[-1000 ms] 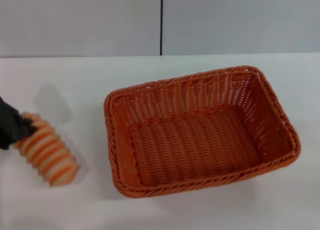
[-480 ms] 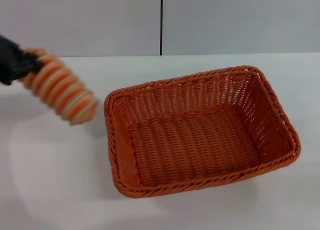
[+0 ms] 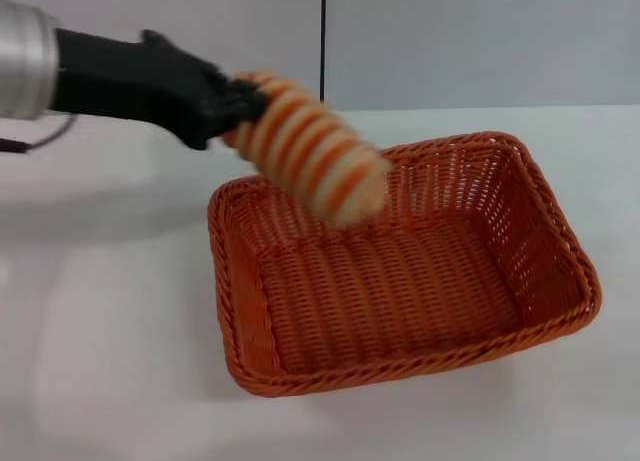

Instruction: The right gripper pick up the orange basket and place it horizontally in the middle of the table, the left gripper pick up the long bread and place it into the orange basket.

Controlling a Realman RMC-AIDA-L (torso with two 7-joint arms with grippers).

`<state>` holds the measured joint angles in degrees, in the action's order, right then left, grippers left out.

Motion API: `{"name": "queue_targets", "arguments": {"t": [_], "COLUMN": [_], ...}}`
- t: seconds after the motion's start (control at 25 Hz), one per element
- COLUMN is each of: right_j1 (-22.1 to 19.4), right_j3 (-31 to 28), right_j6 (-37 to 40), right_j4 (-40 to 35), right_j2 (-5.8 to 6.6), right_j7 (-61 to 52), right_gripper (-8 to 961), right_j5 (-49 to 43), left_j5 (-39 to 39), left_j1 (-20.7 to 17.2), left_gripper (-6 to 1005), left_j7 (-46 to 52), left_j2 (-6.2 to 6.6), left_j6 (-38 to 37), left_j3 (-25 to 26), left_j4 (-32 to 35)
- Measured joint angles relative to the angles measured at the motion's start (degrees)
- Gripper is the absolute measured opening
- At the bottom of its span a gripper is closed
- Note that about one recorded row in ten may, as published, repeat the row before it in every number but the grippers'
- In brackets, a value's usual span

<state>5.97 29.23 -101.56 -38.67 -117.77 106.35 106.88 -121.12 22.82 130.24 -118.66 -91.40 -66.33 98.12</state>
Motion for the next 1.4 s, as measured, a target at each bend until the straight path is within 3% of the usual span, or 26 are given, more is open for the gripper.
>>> {"name": "queue_targets", "arguments": {"t": [0.24,0.44,0.68,1.0,1.16,1.4], "right_j1": [0.01,0.01,0.08,-0.07,-0.19,-0.37], "right_j3": [-0.09,-0.14,-0.14,-0.14,-0.14,-0.97], "right_j6": [0.15,0.28,0.43,0.49,0.49,0.49], "right_j4": [0.0,0.0,0.0,0.04,0.09,0.1], "right_j2": [-0.08,-0.03,0.15,0.18,0.18,0.24], "right_j7": [0.0,0.0,0.0,0.0,0.0,0.0], "right_gripper": [588,589,589,589,589,589], "right_j5": [0.11,0.29,0.2,0.04,0.01,-0.01], "left_j5": [4.35,4.97,5.89,8.74,14.6,30.46], "left_j1": [-7.46,-9.32,-11.08,-12.18,-14.45,-17.04], "left_gripper": [68,88,203,479,671,802], "left_j7": [-1.45,-2.78,-2.55,-5.58,-14.88,-31.35], "left_j2": [0.08,0.1,0.1,0.28,0.35,0.38], "left_j6": [17.07,19.94,22.26,22.08,22.27,21.54], "left_j3": [-13.68,-17.23,-17.96,-17.57,-15.06,-5.8], "left_j4": [-0.04,-0.28,-0.91,-0.97,-2.75,-14.06]}}
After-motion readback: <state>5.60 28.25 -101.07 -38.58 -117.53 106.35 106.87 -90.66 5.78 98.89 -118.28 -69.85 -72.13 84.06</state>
